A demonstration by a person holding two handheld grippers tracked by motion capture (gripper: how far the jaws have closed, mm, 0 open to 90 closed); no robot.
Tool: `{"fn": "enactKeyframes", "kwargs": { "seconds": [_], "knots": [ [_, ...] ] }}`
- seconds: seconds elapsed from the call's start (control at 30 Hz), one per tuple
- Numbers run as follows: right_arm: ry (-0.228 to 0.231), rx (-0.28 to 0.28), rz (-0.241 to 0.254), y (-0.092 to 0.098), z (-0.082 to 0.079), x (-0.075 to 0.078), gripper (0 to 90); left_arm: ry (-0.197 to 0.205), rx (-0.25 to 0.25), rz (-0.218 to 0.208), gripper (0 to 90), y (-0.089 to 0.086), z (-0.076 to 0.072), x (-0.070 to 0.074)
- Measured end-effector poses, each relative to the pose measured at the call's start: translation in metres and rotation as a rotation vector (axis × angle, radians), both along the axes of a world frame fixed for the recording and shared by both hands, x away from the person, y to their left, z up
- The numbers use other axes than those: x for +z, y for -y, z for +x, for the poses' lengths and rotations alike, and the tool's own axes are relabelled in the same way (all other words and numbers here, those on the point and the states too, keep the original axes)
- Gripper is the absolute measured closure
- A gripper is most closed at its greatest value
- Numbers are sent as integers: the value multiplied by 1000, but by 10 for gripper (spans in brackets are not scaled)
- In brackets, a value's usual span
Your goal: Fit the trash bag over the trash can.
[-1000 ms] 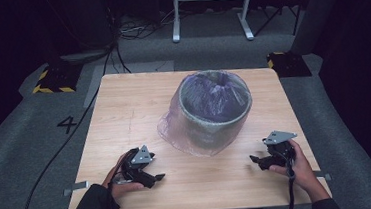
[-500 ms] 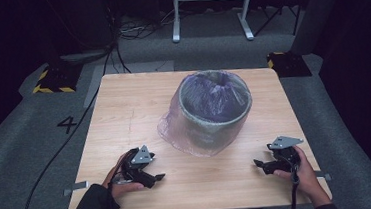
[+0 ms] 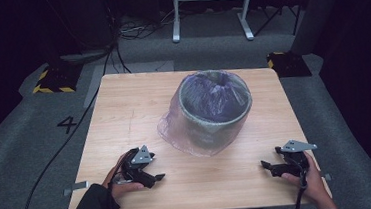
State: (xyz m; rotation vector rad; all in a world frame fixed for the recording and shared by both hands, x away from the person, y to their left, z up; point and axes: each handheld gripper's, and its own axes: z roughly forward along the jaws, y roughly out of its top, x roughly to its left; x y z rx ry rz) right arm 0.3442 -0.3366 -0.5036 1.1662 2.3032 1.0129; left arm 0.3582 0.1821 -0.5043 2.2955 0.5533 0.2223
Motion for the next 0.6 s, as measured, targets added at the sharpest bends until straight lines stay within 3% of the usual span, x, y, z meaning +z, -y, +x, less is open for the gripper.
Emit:
{"fn": "enactKeyframes", "kwargs": {
  "seconds": [0.6],
  "knots": [
    [2,-48,1,29,-10,0,156,0,-4,0,145,0,0,0]
  ]
}}
